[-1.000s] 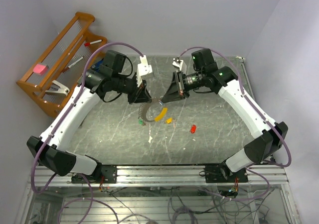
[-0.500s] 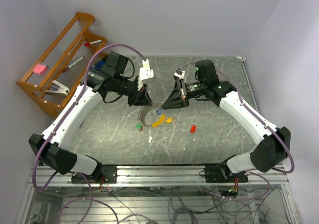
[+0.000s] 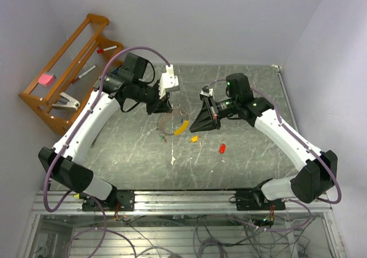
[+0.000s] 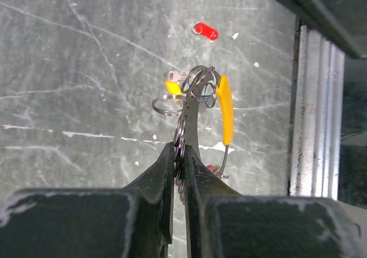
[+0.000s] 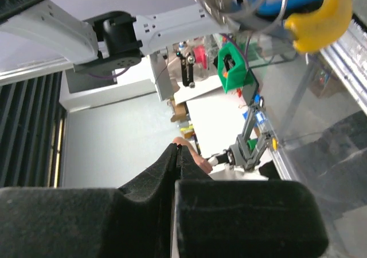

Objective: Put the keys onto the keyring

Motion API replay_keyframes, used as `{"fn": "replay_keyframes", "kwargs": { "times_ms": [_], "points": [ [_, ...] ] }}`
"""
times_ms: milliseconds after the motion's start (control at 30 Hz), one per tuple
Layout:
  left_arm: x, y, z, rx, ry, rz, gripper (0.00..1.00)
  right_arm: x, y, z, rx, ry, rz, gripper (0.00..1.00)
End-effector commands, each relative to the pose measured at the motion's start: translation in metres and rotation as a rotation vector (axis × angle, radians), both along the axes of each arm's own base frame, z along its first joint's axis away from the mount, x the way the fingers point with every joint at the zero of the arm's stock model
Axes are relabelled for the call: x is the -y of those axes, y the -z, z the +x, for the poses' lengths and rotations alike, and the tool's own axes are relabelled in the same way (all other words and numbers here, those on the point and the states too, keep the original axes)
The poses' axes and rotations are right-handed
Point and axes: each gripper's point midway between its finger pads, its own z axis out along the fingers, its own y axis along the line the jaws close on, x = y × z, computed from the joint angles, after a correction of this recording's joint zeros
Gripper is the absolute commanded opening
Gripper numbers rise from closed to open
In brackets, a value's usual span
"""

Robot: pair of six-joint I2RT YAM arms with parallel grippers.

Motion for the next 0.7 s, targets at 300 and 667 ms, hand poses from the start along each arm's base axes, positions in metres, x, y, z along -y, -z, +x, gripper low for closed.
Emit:
{"fn": "replay_keyframes", "kwargs": {
  "times_ms": [300, 667],
  "points": [
    [0.009, -0.023, -0.005, 0.107, 0.119, -0.054, 0.07, 0.009, -0.02, 0.026, 0.34, -0.002, -0.014, 0.19],
    [0.008, -0.02, -0.01, -0.055, -0.076, -0.118, 0.07, 0.023, -0.006, 0.072, 0.545, 0.162, -0.308, 0.26]
  ]
}}
